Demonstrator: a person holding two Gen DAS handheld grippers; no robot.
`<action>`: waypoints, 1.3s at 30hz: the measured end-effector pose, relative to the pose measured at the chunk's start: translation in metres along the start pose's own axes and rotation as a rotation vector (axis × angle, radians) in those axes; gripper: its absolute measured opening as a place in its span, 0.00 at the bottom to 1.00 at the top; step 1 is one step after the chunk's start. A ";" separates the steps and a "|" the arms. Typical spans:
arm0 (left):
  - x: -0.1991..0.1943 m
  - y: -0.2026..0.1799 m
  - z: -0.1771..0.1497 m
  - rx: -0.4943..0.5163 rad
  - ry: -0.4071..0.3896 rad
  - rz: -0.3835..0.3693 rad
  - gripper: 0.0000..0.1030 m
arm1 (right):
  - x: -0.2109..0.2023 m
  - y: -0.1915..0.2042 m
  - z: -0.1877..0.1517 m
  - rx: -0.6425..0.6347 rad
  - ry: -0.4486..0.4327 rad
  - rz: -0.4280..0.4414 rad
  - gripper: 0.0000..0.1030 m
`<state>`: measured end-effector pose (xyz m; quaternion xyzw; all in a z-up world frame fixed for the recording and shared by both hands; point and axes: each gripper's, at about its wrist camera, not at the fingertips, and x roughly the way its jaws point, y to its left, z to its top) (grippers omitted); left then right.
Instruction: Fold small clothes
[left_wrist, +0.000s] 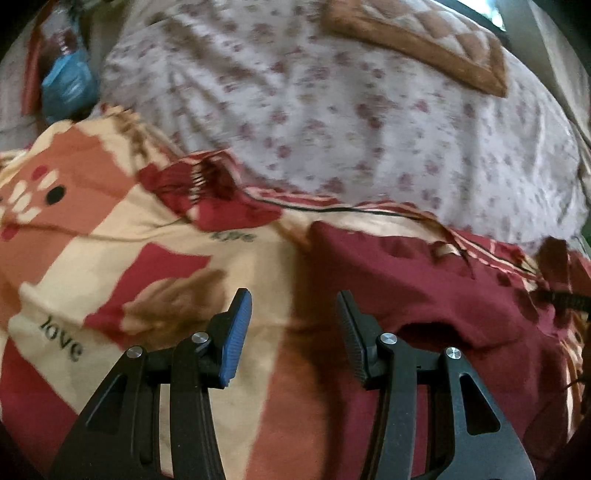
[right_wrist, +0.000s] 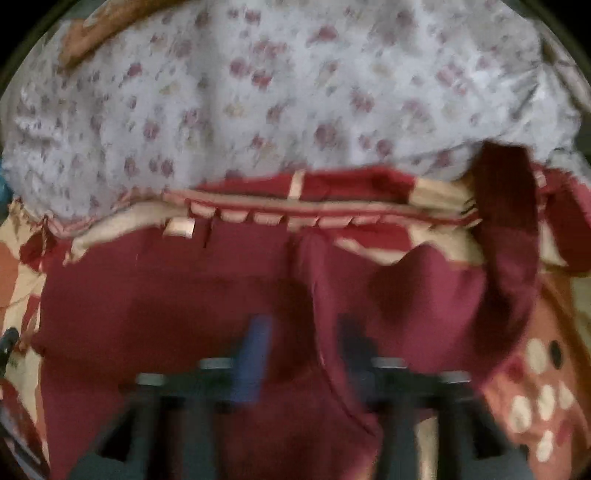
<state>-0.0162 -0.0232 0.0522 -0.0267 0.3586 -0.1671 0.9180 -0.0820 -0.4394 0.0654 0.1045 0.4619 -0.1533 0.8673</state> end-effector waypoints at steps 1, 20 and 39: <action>0.003 -0.005 0.002 0.012 0.003 -0.007 0.49 | -0.008 0.003 0.002 -0.003 -0.033 0.009 0.59; 0.014 -0.003 0.006 0.018 0.040 -0.004 0.65 | 0.021 0.146 -0.039 -0.333 0.081 0.284 0.58; 0.048 -0.030 -0.004 0.025 0.167 -0.008 0.67 | -0.025 -0.077 -0.017 0.102 0.001 0.048 0.65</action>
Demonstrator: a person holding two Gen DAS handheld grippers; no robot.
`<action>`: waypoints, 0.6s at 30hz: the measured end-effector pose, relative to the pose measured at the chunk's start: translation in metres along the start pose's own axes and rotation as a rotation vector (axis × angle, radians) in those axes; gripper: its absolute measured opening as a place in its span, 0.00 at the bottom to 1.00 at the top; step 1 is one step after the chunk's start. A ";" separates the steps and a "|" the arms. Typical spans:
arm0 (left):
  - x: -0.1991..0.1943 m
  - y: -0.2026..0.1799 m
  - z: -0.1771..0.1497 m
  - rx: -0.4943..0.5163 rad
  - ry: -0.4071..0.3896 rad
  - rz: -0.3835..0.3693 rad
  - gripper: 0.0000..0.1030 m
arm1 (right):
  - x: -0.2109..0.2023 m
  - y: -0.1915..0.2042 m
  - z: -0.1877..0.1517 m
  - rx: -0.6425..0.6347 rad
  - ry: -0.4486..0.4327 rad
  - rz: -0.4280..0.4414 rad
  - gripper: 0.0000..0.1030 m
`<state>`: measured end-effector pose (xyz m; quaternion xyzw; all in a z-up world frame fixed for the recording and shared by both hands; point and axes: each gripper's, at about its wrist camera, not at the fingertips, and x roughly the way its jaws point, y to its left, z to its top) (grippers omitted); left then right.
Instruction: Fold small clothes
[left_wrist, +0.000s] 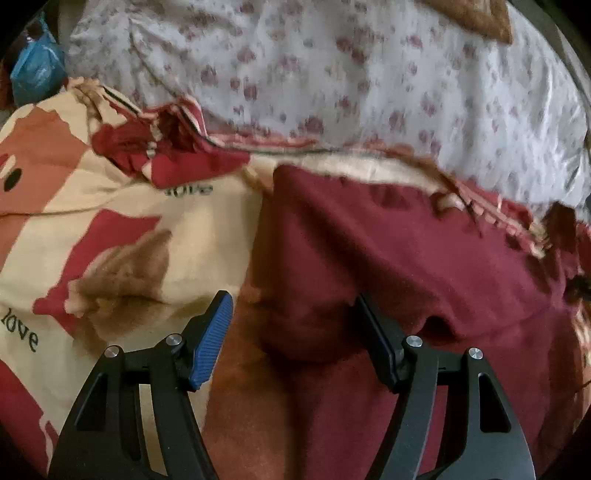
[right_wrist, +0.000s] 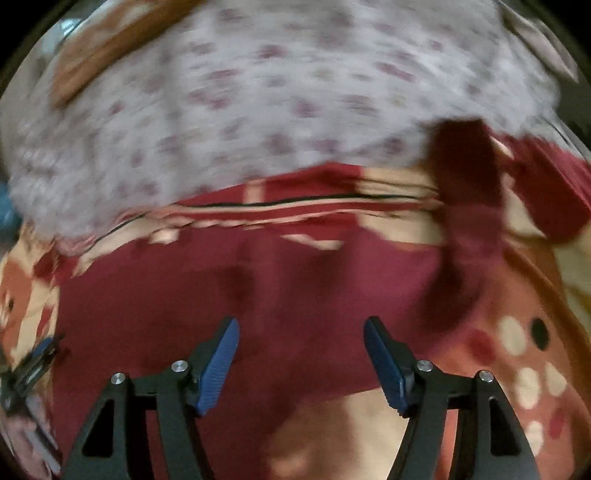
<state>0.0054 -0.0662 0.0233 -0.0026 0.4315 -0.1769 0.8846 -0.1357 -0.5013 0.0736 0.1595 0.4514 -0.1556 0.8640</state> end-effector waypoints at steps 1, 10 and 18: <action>-0.006 -0.001 0.001 0.001 -0.025 -0.006 0.67 | -0.001 -0.014 0.002 0.027 -0.005 -0.024 0.65; -0.001 0.001 0.004 -0.013 -0.030 -0.010 0.67 | 0.004 -0.121 0.042 0.239 -0.111 -0.121 0.66; 0.011 0.001 0.004 -0.018 -0.002 -0.027 0.67 | 0.001 -0.179 0.083 0.345 -0.237 -0.069 0.66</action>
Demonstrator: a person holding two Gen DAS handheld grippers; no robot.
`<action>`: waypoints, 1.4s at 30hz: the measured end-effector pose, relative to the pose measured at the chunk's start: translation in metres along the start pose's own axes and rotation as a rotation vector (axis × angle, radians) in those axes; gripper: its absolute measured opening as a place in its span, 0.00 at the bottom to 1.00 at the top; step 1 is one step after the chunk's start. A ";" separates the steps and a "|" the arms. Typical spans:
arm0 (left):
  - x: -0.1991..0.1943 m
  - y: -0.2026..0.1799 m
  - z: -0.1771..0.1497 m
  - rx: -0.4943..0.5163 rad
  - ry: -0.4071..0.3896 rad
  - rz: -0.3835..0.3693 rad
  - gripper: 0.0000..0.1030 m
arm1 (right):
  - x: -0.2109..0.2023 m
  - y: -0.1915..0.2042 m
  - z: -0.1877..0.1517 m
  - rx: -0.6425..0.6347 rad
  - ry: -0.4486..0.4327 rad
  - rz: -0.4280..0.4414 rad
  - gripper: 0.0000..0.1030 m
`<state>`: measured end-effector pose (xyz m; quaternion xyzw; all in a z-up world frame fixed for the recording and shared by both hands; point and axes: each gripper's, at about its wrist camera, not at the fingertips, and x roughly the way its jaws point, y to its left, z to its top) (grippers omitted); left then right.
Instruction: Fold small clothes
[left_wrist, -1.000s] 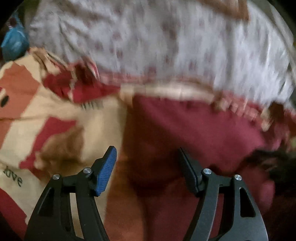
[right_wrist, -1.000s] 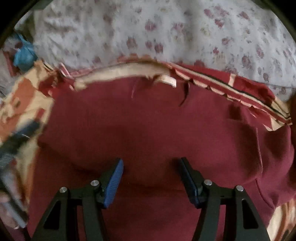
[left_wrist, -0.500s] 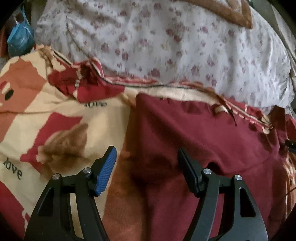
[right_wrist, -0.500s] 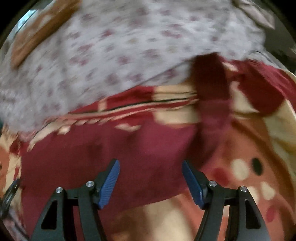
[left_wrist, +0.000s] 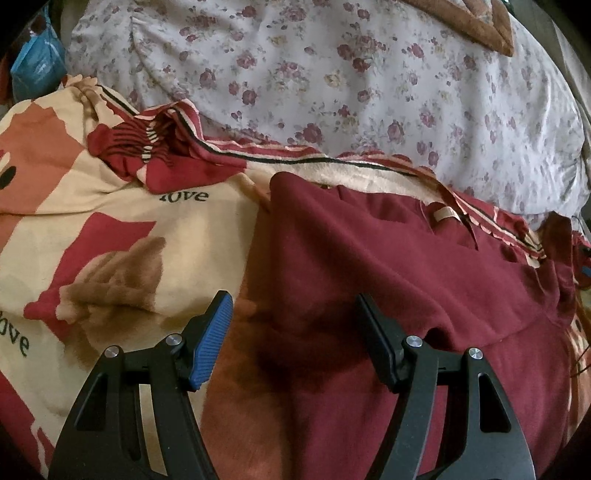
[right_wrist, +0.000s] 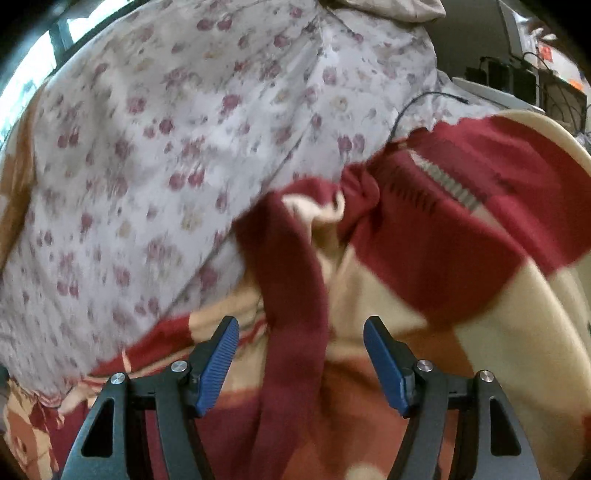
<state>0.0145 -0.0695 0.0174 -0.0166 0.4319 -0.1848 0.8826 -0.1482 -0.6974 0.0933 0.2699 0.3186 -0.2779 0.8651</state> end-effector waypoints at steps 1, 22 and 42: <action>0.000 0.000 0.000 -0.001 0.001 -0.001 0.67 | 0.005 0.003 0.005 -0.016 0.000 0.008 0.66; -0.006 0.005 0.006 -0.018 -0.031 -0.012 0.67 | -0.016 0.037 0.000 -0.067 0.057 0.196 0.06; -0.032 0.003 0.012 -0.022 -0.073 -0.260 0.67 | 0.001 0.331 -0.261 -0.503 0.497 0.597 0.20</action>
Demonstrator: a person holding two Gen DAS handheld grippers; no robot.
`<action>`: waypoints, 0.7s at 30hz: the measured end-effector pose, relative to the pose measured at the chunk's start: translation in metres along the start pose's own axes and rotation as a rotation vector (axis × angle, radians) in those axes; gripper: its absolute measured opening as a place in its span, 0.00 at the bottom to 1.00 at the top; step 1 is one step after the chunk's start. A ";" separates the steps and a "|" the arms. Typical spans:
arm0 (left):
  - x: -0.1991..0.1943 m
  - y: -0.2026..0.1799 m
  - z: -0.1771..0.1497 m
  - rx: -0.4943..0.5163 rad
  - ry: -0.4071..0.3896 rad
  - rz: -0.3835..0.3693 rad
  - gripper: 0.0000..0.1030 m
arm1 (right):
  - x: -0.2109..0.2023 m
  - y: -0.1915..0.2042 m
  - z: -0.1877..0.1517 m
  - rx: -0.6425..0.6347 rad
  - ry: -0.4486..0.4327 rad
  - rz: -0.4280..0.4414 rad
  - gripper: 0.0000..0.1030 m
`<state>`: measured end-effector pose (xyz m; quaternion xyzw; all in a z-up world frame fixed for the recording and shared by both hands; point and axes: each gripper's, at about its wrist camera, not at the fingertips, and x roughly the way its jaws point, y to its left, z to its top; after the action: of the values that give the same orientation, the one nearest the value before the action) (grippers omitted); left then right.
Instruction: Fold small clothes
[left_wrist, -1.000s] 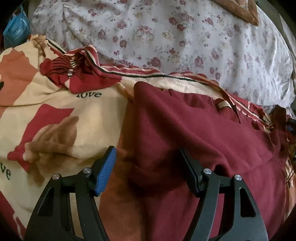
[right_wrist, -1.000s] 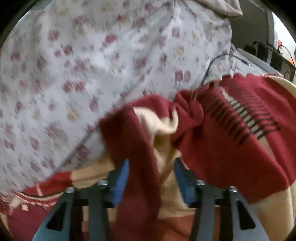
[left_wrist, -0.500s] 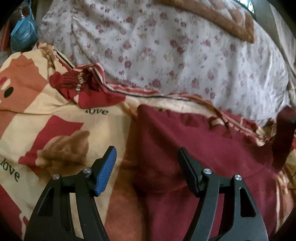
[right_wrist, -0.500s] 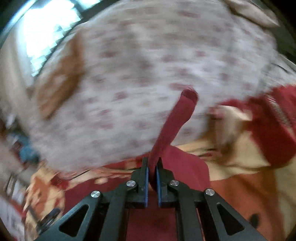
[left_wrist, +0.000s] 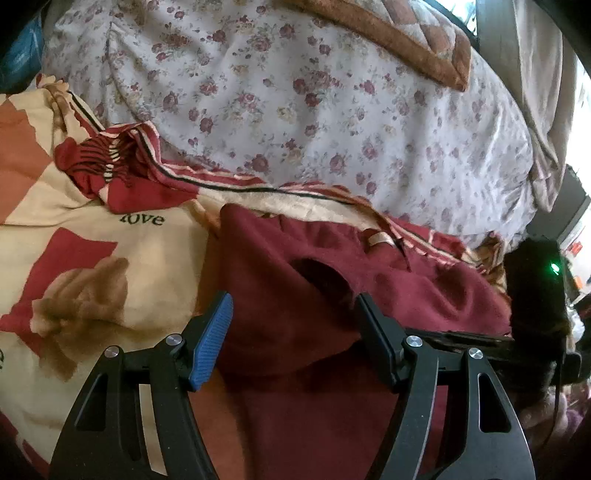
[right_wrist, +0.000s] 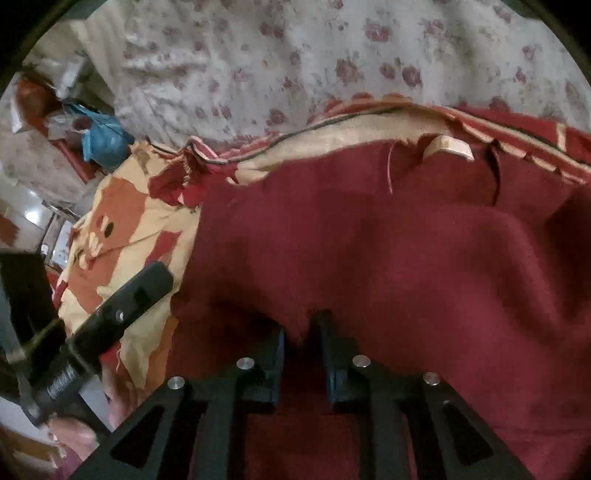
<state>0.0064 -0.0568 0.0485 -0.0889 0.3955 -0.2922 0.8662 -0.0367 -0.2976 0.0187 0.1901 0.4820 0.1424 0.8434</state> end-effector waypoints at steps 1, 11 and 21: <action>-0.003 0.000 0.002 -0.005 -0.010 -0.008 0.67 | -0.008 0.000 -0.002 -0.018 0.005 -0.002 0.25; 0.018 -0.022 0.014 -0.007 0.094 0.007 0.67 | -0.136 -0.050 -0.034 -0.034 -0.131 -0.080 0.59; 0.086 -0.076 0.024 0.192 0.248 0.144 0.16 | -0.215 -0.105 -0.064 0.099 -0.228 -0.157 0.59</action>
<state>0.0355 -0.1701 0.0394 0.0595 0.4748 -0.2747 0.8340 -0.1925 -0.4705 0.1044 0.2080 0.4029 0.0296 0.8908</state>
